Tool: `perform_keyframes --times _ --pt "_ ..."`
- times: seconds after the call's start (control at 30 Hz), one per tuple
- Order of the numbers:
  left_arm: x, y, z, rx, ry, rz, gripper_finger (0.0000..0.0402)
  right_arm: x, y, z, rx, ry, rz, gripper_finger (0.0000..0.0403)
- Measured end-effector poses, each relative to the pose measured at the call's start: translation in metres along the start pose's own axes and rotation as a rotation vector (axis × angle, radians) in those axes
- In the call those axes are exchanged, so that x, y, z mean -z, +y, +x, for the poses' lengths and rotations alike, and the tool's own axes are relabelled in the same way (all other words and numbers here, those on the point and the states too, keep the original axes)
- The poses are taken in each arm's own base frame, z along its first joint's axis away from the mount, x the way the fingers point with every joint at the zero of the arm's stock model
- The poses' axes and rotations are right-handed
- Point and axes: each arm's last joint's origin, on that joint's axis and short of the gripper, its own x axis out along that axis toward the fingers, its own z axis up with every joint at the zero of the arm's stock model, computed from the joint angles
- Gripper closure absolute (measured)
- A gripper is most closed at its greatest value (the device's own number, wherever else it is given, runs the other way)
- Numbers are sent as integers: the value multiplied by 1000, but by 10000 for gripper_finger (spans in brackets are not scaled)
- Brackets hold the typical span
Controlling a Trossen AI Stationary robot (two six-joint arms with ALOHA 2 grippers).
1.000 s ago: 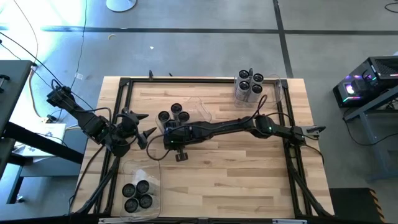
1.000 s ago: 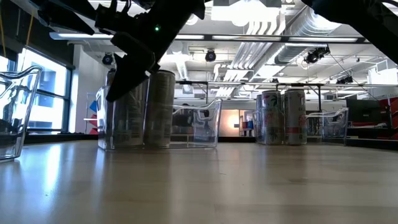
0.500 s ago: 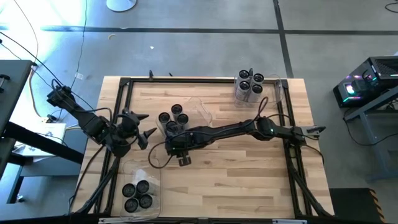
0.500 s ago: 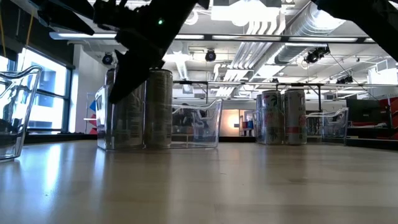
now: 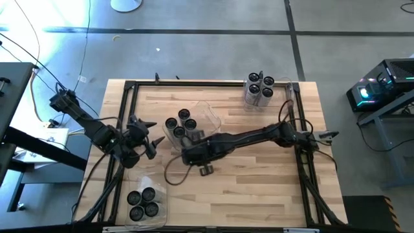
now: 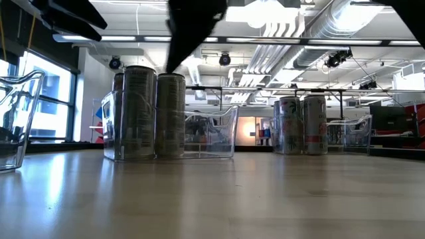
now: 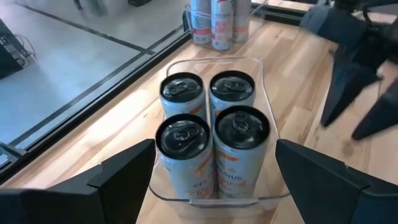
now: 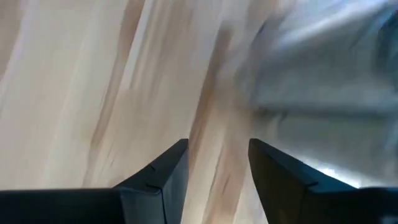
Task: Sort soda cans
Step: Adjust the top left and right transparent bins
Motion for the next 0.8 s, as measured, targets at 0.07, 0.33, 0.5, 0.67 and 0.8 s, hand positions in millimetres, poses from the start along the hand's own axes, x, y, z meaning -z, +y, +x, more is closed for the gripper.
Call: perform_keyframes --times 0.07,0.33,0.5,0.67,0.8 --pt "2 -3 0 3 -2 19 77 8 8 -5 -19 86 -9 242" --pt "16 -13 0 3 -25 49 77 57 29 6 -10 272 27 255" --pt "38 -11 6 -17 -38 22 77 110 30 7 45 136 209 288" --pt "53 -12 11 17 19 8 77 146 22 18 58 -134 455 324" --pt "52 -16 10 72 45 -34 77 164 13 38 73 -287 614 349"
